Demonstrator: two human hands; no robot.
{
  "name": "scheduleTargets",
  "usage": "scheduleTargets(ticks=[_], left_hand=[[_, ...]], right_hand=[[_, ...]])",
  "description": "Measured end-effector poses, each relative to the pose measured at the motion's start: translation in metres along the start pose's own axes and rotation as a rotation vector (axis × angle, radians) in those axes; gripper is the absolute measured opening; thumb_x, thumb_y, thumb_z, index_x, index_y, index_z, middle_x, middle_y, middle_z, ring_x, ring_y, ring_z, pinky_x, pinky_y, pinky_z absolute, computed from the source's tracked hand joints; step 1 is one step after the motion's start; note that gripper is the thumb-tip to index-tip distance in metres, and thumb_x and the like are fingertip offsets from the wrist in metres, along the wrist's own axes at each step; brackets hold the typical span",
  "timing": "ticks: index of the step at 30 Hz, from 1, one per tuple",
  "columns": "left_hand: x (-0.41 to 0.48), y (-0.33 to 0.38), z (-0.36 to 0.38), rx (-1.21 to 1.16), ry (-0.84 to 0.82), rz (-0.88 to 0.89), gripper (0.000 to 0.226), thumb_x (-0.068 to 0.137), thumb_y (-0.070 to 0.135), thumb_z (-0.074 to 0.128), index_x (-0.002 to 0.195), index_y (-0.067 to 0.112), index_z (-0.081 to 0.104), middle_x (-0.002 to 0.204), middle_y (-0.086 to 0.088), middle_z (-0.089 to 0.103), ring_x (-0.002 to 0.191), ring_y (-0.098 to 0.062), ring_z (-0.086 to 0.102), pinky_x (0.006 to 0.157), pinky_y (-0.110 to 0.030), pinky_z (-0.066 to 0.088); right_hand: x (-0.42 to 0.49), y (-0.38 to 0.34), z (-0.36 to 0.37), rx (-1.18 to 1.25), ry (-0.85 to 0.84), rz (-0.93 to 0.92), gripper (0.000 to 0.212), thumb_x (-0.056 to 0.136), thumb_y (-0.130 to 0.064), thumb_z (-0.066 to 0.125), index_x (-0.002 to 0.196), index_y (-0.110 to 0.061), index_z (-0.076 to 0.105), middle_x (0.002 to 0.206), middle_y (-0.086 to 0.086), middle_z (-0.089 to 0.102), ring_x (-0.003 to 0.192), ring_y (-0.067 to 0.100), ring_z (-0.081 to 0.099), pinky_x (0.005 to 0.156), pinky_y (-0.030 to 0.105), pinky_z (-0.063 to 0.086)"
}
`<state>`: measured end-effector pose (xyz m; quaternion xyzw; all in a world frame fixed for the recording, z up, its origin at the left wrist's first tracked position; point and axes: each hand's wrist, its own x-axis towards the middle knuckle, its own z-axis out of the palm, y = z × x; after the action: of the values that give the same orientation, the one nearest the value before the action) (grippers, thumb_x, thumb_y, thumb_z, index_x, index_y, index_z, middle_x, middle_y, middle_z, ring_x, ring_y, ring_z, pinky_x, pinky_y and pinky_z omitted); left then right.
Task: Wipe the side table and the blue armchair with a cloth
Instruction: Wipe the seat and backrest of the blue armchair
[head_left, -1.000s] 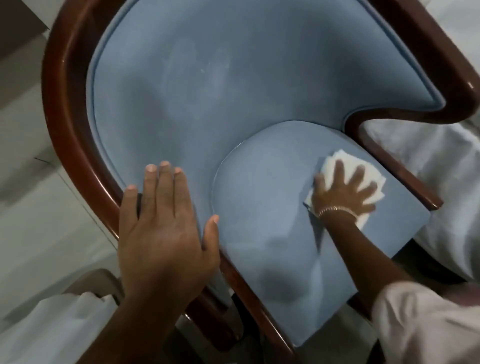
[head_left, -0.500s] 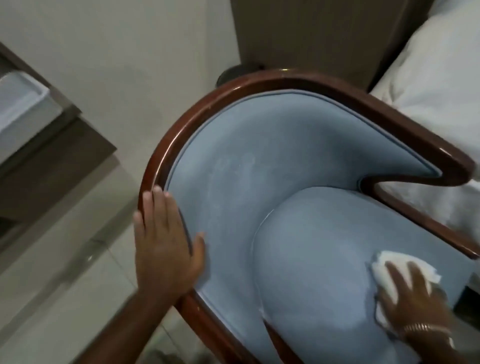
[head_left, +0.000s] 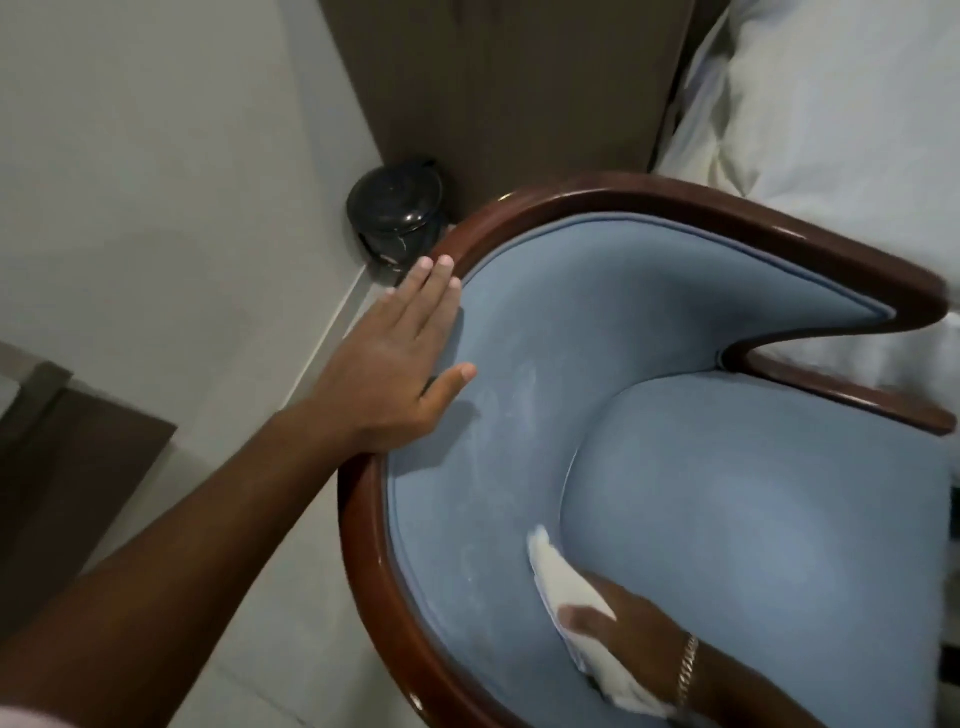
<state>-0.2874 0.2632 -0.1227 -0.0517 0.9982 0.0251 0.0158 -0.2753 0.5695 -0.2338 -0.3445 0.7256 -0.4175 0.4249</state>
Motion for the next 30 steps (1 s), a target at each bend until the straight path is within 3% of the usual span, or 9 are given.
scheduleTargets(ticks=[1,3,6,10,14,16,20,25,30], left_hand=[[0.002,-0.003,0.001,-0.033,0.012,0.031,0.078,0.099,0.053,0.024,0.161,0.009,0.008,0.172,-0.009,0.000,0.158,-0.019,-0.006,0.129,-0.041,0.006],[0.004,-0.006,0.002,-0.084,0.050,0.046,0.075,0.099,0.049,0.021,0.161,0.008,0.012,0.172,-0.009,0.004,0.159,-0.020,-0.001,0.129,-0.041,0.008],[-0.004,-0.002,-0.001,-0.145,0.033,0.034,0.074,0.099,0.048,0.021,0.160,0.006,0.015,0.171,-0.011,0.009,0.159,-0.023,0.005,0.129,-0.043,0.009],[-0.018,-0.001,0.003,-0.165,-0.093,0.014,0.075,0.098,0.049,0.016,0.161,0.007,0.012,0.172,-0.009,0.005,0.160,-0.021,0.001,0.130,-0.045,0.008],[-0.002,0.000,-0.006,-0.104,-0.023,0.015,0.075,0.099,0.049,0.018,0.160,0.005,0.014,0.172,-0.013,0.008,0.160,-0.025,0.004,0.129,-0.050,0.012],[0.002,0.002,-0.005,-0.030,-0.010,0.014,0.076,0.100,0.050,0.019,0.160,0.003,0.015,0.171,-0.016,0.009,0.159,-0.028,0.006,0.129,-0.051,0.010],[-0.002,0.005,-0.004,0.077,0.047,0.091,0.073,0.102,0.047,0.023,0.156,-0.001,0.027,0.166,-0.022,0.024,0.156,-0.034,0.019,0.127,-0.058,0.014],[0.001,0.004,-0.005,0.077,0.069,0.182,0.065,0.103,0.037,0.031,0.153,-0.004,0.033,0.163,-0.023,0.030,0.154,-0.036,0.025,0.124,-0.055,0.026],[0.002,0.003,-0.005,0.004,0.083,0.186,0.066,0.102,0.037,0.031,0.153,-0.004,0.030,0.165,-0.022,0.027,0.156,-0.033,0.023,0.126,-0.054,0.024]], right_hand=[[-0.006,-0.001,-0.006,-0.011,-0.012,-0.015,0.054,0.098,-0.032,0.058,0.141,-0.048,0.030,0.159,-0.017,0.031,0.147,0.007,0.031,0.110,0.004,0.026],[-0.004,-0.015,-0.001,-0.071,0.032,-0.060,0.060,0.096,-0.045,0.054,0.148,-0.042,0.025,0.162,-0.014,0.023,0.150,0.005,0.023,0.120,0.019,0.024],[0.010,-0.060,0.034,-0.226,0.226,-0.185,0.061,0.091,-0.067,0.036,0.148,-0.053,0.020,0.165,-0.004,0.022,0.151,0.017,0.024,0.119,0.039,0.029],[0.055,-0.099,0.058,-0.175,0.414,-0.041,0.057,0.092,-0.063,0.027,0.146,-0.045,0.032,0.164,0.004,0.024,0.147,0.030,0.030,0.112,0.053,0.033],[0.037,-0.075,0.038,-0.279,0.190,-0.300,0.049,0.095,-0.049,0.031,0.141,-0.043,0.047,0.164,0.008,0.024,0.148,0.036,0.027,0.116,0.057,0.027],[0.004,-0.042,0.019,-0.253,0.092,-0.423,0.043,0.095,-0.039,0.044,0.137,-0.037,0.054,0.163,0.008,0.028,0.148,0.032,0.030,0.117,0.058,0.027],[-0.028,-0.017,-0.005,-0.120,-0.002,-0.362,0.048,0.086,-0.027,0.071,0.132,-0.034,0.060,0.160,0.005,0.035,0.146,0.023,0.037,0.109,0.056,0.039],[0.011,-0.044,0.022,-0.262,0.181,-0.411,0.049,0.091,-0.045,0.056,0.139,-0.047,0.047,0.163,0.004,0.028,0.147,0.030,0.032,0.112,0.056,0.036],[0.114,-0.069,0.032,-0.196,0.640,-0.225,0.053,0.093,-0.051,0.041,0.145,-0.047,0.032,0.163,0.009,0.024,0.145,0.038,0.031,0.115,0.056,0.032]])
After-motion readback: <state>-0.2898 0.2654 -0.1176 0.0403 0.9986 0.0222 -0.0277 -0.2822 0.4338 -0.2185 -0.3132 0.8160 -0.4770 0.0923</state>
